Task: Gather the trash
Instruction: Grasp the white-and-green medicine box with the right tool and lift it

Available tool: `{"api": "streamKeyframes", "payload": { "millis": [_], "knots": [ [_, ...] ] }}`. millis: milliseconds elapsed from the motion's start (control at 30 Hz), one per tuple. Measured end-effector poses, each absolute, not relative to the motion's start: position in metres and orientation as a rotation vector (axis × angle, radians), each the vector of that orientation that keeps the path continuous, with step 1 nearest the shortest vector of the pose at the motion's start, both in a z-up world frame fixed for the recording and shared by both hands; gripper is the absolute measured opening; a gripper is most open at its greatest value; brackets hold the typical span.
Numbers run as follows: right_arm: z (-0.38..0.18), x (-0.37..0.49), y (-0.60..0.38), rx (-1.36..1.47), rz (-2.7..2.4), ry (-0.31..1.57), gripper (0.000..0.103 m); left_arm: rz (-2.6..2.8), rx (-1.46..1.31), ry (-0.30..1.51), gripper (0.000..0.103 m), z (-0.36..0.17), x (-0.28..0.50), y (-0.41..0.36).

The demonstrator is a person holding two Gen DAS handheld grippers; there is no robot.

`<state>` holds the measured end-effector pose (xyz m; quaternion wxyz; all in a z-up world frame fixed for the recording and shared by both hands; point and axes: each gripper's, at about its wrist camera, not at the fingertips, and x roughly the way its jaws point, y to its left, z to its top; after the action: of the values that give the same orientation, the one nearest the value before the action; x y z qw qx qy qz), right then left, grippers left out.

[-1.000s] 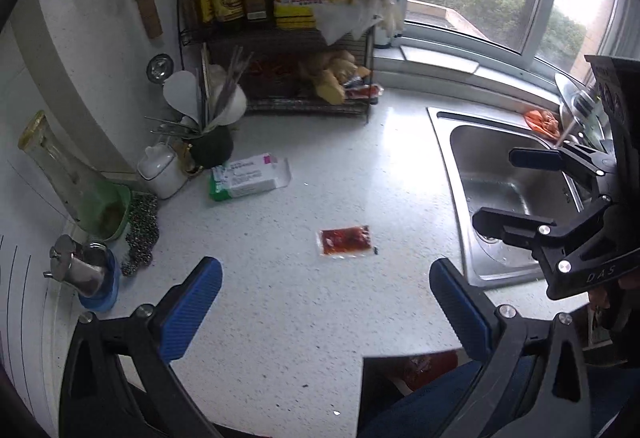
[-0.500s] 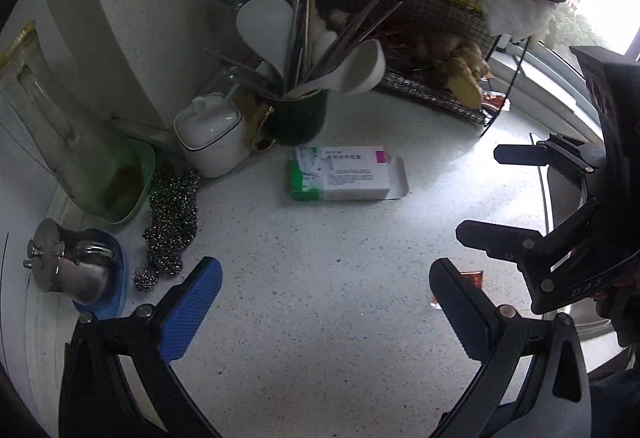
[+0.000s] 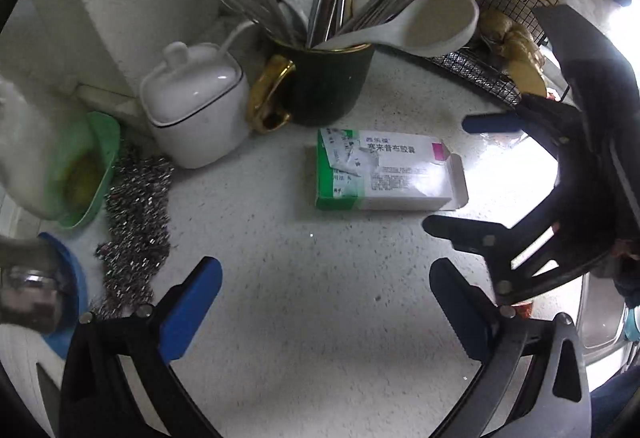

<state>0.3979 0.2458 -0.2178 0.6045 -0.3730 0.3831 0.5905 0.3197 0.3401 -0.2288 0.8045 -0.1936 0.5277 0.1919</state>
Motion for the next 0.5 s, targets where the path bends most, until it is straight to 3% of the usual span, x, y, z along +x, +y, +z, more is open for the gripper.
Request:
{"api": "streamKeyframes", "payload": {
  "millis": [333, 500],
  "knots": [
    [-0.238, 0.391, 0.271, -0.946, 1.487, 0.779, 0.102, 0.388, -0.426, 1.161, 0.103, -0.251, 0.316, 0.353],
    [-0.238, 0.386, 0.273, -0.958, 1.522, 0.778, 0.075, 0.380, -0.440, 1.165, 0.103, -0.249, 0.310, 0.353]
  ]
}}
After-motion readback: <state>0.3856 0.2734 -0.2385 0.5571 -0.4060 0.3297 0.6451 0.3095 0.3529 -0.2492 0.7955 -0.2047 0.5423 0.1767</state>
